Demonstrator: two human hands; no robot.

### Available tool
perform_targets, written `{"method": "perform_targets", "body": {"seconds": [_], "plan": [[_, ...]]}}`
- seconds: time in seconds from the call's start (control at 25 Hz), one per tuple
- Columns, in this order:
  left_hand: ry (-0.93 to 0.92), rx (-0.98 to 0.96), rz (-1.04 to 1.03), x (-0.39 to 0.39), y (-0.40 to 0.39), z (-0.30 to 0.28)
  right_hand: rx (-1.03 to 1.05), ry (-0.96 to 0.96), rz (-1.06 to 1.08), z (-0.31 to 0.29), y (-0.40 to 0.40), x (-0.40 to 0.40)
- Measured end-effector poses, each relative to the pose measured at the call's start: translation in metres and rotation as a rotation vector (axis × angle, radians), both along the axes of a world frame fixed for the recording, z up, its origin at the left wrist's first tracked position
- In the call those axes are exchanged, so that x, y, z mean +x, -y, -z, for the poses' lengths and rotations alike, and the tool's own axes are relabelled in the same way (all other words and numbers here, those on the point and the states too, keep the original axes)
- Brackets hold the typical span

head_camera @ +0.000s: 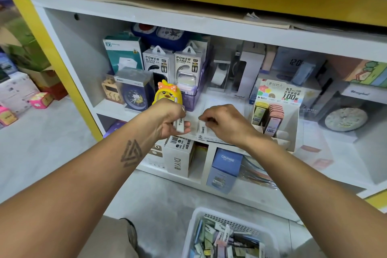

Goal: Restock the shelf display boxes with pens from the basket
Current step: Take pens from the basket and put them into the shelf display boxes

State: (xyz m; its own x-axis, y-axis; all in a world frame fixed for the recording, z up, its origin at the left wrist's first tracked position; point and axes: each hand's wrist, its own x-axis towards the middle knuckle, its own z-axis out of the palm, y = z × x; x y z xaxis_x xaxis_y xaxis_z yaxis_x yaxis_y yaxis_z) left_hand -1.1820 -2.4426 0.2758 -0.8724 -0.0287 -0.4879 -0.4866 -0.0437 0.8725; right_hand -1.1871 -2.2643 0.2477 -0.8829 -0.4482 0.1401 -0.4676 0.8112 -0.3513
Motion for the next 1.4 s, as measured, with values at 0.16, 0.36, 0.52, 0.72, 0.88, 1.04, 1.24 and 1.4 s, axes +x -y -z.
{"method": "perform_targets", "body": {"seconds": [0.16, 0.36, 0.52, 0.72, 0.88, 1.04, 1.24, 1.4], "plan": [[-0.051, 0.041, 0.064, 0.003, -0.003, -0.006, -0.228, 0.053, 0.134, -0.011, -0.004, 0.005], [-0.133, 0.040, 0.206, 0.013, -0.018, -0.016, -0.845, 0.410, 0.224, -0.031, -0.008, 0.013], [-0.146, 0.078, 0.255, 0.015, -0.026, -0.017, -0.858, 0.428, 0.247, -0.033, -0.011, 0.017], [-0.163, -0.150, 0.044, -0.005, -0.019, -0.004, -0.830, 0.306, 0.308, -0.037, -0.029, 0.009], [-0.117, -0.258, -0.033, -0.013, -0.013, 0.011, -0.758, 0.223, 0.292, -0.034, -0.034, 0.005], [-0.112, -0.297, 0.001, -0.015, -0.018, 0.021, -0.384, 0.066, 0.290, -0.024, -0.034, -0.001], [-0.039, -0.327, 0.033, -0.021, -0.020, 0.026, -0.187, -0.006, 0.241, -0.016, -0.033, -0.005], [0.004, -0.347, 0.067, -0.023, -0.015, 0.022, -0.175, -0.049, 0.191, -0.012, -0.025, -0.008]]}}
